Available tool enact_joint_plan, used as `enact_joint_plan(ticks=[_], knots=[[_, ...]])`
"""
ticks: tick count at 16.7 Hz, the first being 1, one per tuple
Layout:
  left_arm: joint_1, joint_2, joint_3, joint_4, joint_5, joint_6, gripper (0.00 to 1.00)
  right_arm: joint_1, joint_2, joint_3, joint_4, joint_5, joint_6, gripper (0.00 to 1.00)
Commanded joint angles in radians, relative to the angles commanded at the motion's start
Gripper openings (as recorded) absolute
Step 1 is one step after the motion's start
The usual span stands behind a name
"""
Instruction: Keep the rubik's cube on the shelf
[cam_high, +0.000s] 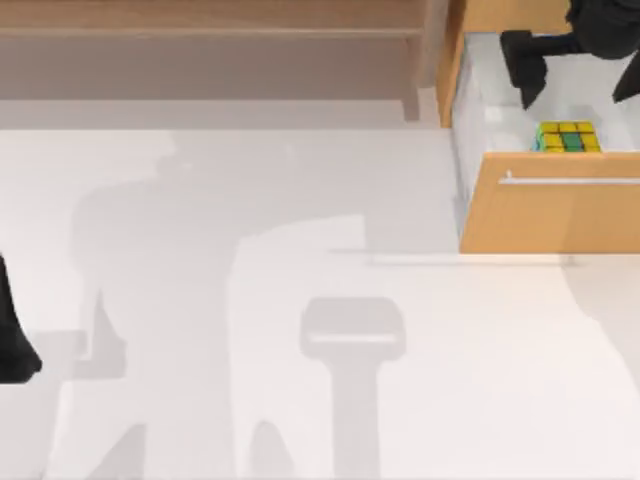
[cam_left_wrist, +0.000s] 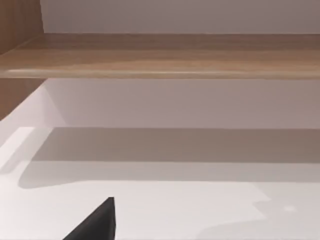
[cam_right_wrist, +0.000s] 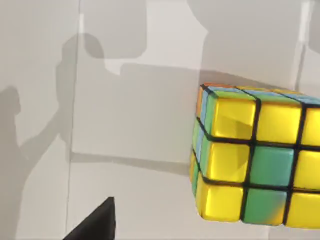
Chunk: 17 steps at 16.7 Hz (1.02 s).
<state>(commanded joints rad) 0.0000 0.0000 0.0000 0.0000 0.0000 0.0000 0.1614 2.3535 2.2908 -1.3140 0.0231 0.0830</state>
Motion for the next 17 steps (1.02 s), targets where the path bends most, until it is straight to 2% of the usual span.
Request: enact_joint_plan(ticks=[4,10,17], knots=[[0.000,0.000,0.000,0.000,0.000,0.000,1.00,-0.026,0.079,0.098,-0.112,-0.003,0.062,1.00],[0.000,0.000,0.000,0.000,0.000,0.000,1.00,-0.020,0.077,0.096,-0.114,-0.002,0.063,1.00],[0.000,0.000,0.000,0.000,0.000,0.000,1.00,0.063,-0.073,0.020,-0.189,0.003,0.150,1.00]])
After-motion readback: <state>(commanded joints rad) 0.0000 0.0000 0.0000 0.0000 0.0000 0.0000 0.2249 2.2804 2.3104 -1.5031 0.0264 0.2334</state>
